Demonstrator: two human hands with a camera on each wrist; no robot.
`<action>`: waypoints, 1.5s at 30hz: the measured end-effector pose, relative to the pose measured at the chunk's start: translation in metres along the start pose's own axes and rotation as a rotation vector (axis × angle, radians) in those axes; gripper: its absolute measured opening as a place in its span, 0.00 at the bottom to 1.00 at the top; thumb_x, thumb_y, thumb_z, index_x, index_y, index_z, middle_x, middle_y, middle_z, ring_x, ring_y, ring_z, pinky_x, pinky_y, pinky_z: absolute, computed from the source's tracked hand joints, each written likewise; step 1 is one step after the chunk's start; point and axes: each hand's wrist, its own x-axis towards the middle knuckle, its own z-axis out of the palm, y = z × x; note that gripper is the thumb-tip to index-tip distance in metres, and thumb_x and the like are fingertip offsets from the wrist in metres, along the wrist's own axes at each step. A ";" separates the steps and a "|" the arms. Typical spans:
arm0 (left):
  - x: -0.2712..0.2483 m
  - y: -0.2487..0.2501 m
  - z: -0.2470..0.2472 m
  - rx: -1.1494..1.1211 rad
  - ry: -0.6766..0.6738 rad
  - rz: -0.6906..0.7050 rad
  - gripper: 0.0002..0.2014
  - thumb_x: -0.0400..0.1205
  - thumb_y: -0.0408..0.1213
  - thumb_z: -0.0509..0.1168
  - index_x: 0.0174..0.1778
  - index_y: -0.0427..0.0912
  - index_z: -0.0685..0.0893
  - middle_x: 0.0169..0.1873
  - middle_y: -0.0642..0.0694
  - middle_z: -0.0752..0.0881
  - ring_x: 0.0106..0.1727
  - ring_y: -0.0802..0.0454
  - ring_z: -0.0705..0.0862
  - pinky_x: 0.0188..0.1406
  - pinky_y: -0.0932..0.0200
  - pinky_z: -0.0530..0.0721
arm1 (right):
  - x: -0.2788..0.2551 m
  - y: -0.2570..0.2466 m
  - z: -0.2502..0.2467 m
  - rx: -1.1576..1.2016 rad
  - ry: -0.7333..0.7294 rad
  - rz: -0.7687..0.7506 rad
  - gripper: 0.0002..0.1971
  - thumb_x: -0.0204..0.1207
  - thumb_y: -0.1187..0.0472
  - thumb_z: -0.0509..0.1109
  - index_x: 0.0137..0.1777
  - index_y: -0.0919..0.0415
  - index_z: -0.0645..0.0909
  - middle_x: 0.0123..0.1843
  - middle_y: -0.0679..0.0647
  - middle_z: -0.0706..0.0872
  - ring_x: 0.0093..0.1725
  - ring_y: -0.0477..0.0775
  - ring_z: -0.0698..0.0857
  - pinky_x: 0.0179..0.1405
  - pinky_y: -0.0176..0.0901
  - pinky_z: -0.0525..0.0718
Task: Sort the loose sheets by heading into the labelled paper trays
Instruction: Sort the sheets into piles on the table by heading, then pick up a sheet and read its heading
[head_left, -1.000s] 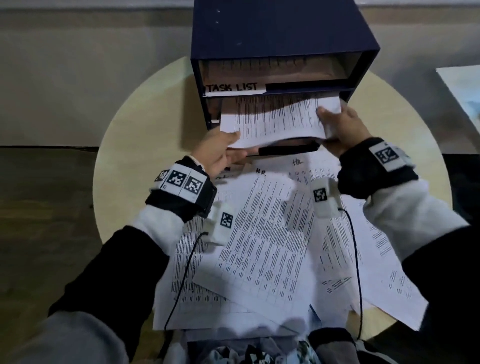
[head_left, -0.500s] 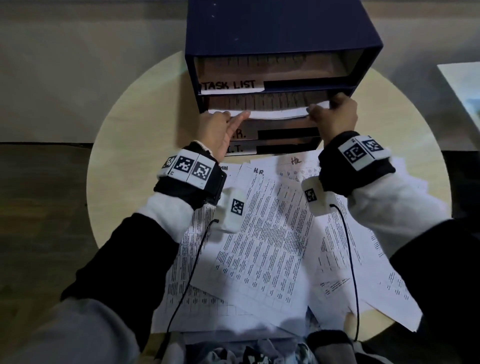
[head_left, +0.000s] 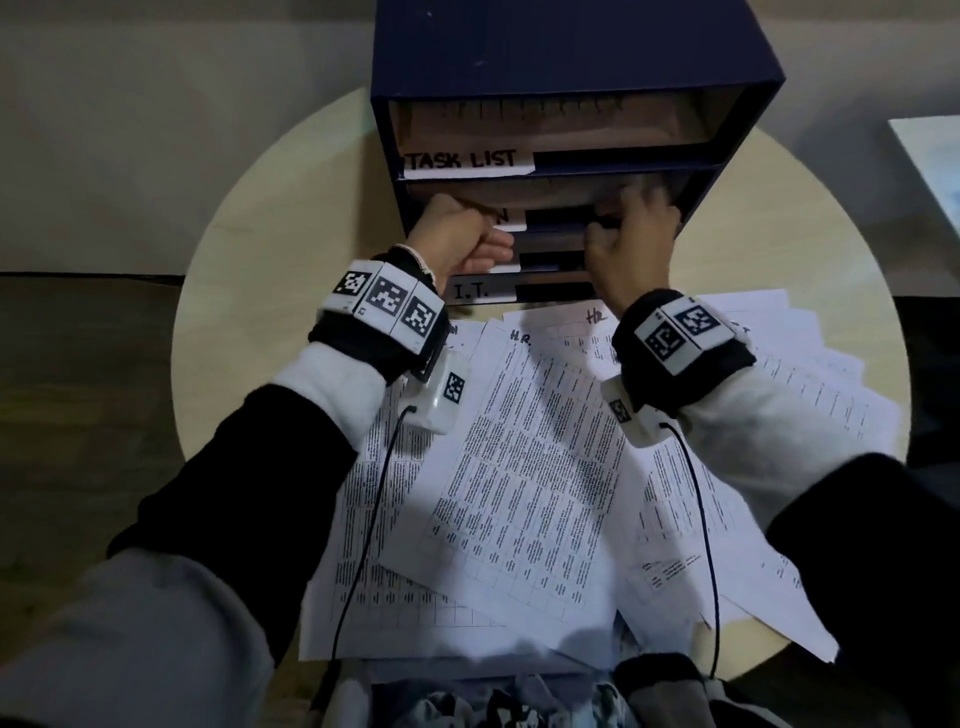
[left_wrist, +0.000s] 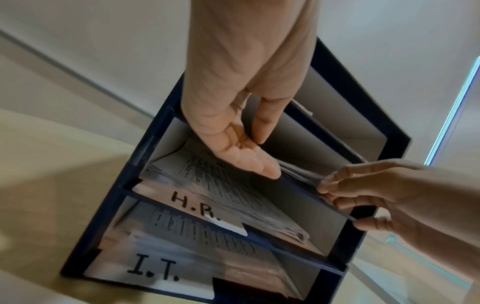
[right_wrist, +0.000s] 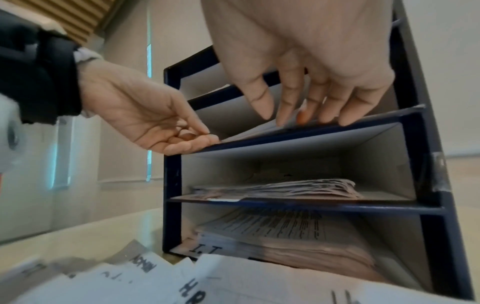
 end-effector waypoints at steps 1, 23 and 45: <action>0.002 0.001 0.000 0.007 0.008 0.003 0.12 0.85 0.27 0.53 0.36 0.35 0.76 0.24 0.50 0.87 0.21 0.62 0.84 0.22 0.71 0.79 | -0.001 -0.001 0.002 -0.026 -0.048 -0.037 0.14 0.75 0.62 0.62 0.60 0.65 0.78 0.69 0.64 0.71 0.68 0.64 0.69 0.62 0.51 0.69; -0.025 -0.104 0.012 0.329 -0.040 -0.054 0.08 0.77 0.23 0.63 0.46 0.37 0.84 0.43 0.37 0.84 0.47 0.44 0.81 0.46 0.62 0.75 | -0.091 0.051 0.031 -0.179 -0.583 0.074 0.28 0.73 0.59 0.72 0.72 0.58 0.68 0.75 0.57 0.67 0.74 0.60 0.65 0.72 0.59 0.64; -0.023 -0.086 0.059 0.414 -0.187 0.051 0.07 0.81 0.34 0.63 0.53 0.39 0.82 0.48 0.39 0.86 0.48 0.42 0.84 0.57 0.48 0.81 | -0.113 0.086 0.032 -0.058 -0.761 -0.200 0.12 0.71 0.57 0.74 0.48 0.67 0.84 0.46 0.58 0.87 0.49 0.57 0.83 0.64 0.54 0.75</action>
